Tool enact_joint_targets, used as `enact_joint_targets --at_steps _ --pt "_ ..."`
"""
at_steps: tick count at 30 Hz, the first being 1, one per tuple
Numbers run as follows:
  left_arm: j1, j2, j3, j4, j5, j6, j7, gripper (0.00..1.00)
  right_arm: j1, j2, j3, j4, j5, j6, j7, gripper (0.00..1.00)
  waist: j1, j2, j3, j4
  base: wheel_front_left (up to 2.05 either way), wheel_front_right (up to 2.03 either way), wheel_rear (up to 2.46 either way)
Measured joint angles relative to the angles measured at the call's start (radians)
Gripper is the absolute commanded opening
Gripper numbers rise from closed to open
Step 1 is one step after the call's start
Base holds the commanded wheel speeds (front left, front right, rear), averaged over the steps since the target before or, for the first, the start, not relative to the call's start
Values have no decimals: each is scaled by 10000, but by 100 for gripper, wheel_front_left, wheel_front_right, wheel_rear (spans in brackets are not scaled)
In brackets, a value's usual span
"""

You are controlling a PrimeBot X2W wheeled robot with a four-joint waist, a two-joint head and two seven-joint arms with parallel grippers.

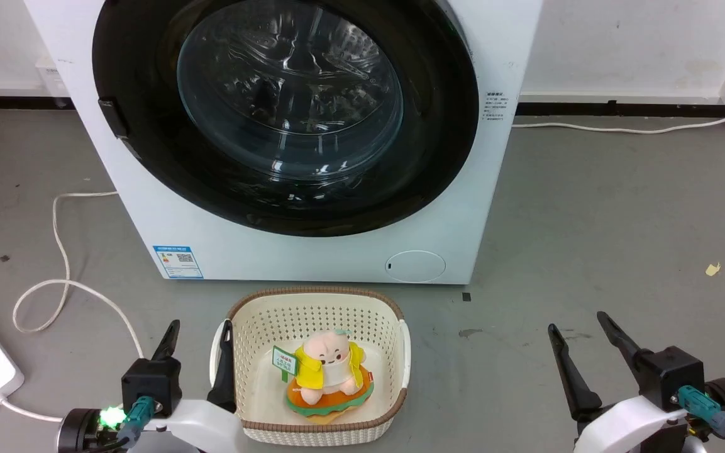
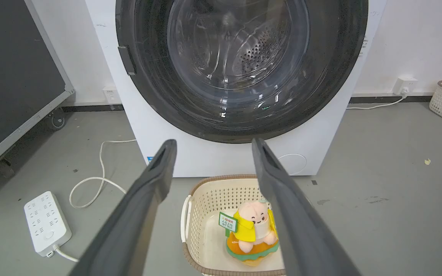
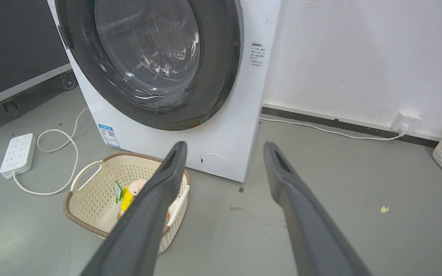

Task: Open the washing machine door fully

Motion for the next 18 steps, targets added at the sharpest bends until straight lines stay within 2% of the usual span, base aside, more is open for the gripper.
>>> enact_joint_targets --at_steps 18 --pt "-58 0 -272 4 -6 44 -362 100 -135 -90 -8 -113 211 0 -280 100 0 0 451 113 0 0 0"
